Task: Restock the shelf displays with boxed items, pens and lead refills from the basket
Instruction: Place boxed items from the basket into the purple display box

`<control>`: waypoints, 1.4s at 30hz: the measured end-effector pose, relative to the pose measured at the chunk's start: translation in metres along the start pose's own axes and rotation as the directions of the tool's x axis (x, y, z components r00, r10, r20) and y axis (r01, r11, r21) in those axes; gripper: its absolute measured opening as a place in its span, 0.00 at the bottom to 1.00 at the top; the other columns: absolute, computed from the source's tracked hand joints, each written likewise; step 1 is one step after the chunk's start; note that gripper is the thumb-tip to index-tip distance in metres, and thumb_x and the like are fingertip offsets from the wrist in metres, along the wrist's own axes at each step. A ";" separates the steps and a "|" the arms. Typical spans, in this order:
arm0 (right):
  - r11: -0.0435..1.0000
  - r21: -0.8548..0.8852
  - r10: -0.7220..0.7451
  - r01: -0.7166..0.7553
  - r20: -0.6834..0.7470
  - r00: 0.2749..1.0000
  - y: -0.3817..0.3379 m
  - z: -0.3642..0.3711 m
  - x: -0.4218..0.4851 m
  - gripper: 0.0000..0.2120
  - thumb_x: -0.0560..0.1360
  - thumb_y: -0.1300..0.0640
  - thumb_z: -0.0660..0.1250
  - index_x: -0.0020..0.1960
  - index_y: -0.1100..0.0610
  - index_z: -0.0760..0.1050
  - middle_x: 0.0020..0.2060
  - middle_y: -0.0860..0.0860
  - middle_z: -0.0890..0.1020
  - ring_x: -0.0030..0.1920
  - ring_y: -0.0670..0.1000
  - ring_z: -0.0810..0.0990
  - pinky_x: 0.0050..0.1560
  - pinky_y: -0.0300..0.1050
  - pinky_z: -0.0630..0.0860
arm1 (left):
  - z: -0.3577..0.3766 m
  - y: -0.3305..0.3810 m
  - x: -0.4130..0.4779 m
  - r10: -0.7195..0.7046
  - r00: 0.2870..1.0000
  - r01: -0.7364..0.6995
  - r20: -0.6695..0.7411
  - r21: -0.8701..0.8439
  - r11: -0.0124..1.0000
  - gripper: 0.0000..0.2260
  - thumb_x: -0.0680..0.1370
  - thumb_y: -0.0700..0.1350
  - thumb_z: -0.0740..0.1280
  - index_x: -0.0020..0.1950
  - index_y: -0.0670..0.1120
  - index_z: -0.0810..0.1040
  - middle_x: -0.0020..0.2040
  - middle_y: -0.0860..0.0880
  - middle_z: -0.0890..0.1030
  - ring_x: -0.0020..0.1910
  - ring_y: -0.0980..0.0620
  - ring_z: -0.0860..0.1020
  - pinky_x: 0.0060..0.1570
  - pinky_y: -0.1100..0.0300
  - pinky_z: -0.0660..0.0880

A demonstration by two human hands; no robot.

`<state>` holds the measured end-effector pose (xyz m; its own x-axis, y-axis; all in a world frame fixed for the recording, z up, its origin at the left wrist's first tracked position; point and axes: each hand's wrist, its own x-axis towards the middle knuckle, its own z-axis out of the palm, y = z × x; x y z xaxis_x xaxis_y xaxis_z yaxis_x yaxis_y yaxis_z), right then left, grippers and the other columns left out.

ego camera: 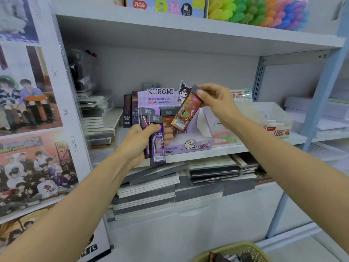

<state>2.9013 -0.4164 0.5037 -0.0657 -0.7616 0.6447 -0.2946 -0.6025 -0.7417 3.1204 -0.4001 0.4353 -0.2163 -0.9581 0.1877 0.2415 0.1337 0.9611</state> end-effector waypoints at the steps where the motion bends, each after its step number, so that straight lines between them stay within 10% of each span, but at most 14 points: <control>1: 0.998 -0.056 -0.029 0.028 -0.009 1.000 -0.002 -0.005 0.004 0.11 0.79 0.67 0.63 0.59 0.69 0.75 0.44 0.57 0.79 0.38 0.46 0.77 0.39 0.34 0.77 | -0.002 -0.002 0.002 0.013 1.000 -0.013 -0.005 0.020 1.000 0.10 0.80 0.39 0.63 0.59 0.36 0.77 0.50 0.38 0.84 0.47 0.43 0.84 0.44 0.51 0.82; 6: 0.882 -0.443 -0.110 0.157 0.130 0.985 0.000 -0.008 0.008 0.10 0.78 0.63 0.65 0.58 0.64 0.78 0.47 0.55 0.81 0.47 0.48 0.77 0.47 0.36 0.74 | -0.006 -0.011 0.002 0.066 0.998 -0.060 -0.019 0.216 0.974 0.15 0.72 0.50 0.73 0.55 0.43 0.80 0.49 0.45 0.86 0.51 0.45 0.83 0.55 0.49 0.78; 19: 0.809 -0.525 -0.095 0.265 0.328 0.940 0.021 0.004 0.018 0.09 0.79 0.61 0.65 0.58 0.59 0.79 0.48 0.47 0.79 0.50 0.45 0.77 0.43 0.22 0.67 | -0.008 -0.016 0.004 0.078 0.996 -0.073 -0.052 0.091 0.993 0.06 0.75 0.46 0.71 0.51 0.49 0.80 0.45 0.46 0.86 0.42 0.47 0.85 0.37 0.60 0.81; 25: 0.841 -0.493 -0.147 0.223 0.188 0.971 0.032 0.025 0.014 0.06 0.75 0.63 0.70 0.52 0.59 0.79 0.47 0.50 0.80 0.49 0.48 0.78 0.54 0.49 0.78 | -0.010 -0.019 0.006 0.099 0.992 -0.089 -0.076 0.126 0.988 0.06 0.73 0.47 0.72 0.49 0.50 0.80 0.44 0.51 0.86 0.43 0.53 0.84 0.47 0.56 0.79; 29: 0.769 -0.600 -0.163 0.222 0.152 0.975 0.043 0.024 0.007 0.08 0.75 0.59 0.71 0.53 0.57 0.81 0.54 0.53 0.74 0.57 0.50 0.71 0.58 0.45 0.72 | -0.010 -0.020 0.007 0.109 0.991 -0.099 -0.073 0.131 0.986 0.04 0.74 0.45 0.73 0.47 0.51 0.80 0.43 0.53 0.86 0.42 0.56 0.84 0.40 0.65 0.78; 35: 0.979 -0.140 -0.110 0.151 0.264 0.958 0.017 0.025 -0.021 0.08 0.77 0.55 0.69 0.55 0.54 0.79 0.46 0.45 0.82 0.46 0.43 0.80 0.49 0.40 0.77 | 0.003 -0.020 0.005 0.122 0.991 -0.116 -0.054 0.105 0.988 0.13 0.67 0.48 0.75 0.48 0.47 0.82 0.42 0.51 0.86 0.42 0.54 0.84 0.43 0.61 0.80; 42: 0.992 -0.120 0.093 -0.039 0.486 0.869 0.020 0.011 -0.042 0.09 0.76 0.60 0.69 0.56 0.57 0.80 0.43 0.49 0.82 0.42 0.41 0.79 0.45 0.35 0.76 | 0.029 -0.020 -0.004 0.070 0.995 -0.067 -0.068 0.057 0.996 0.11 0.74 0.44 0.72 0.55 0.42 0.80 0.42 0.48 0.86 0.40 0.52 0.85 0.36 0.60 0.80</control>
<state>2.9091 -0.3989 0.4598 0.3788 -0.8338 0.4016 -0.4044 -0.5395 -0.7385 3.0887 -0.3914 0.4212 -0.1336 -0.9614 0.2407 0.2011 0.2115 0.9565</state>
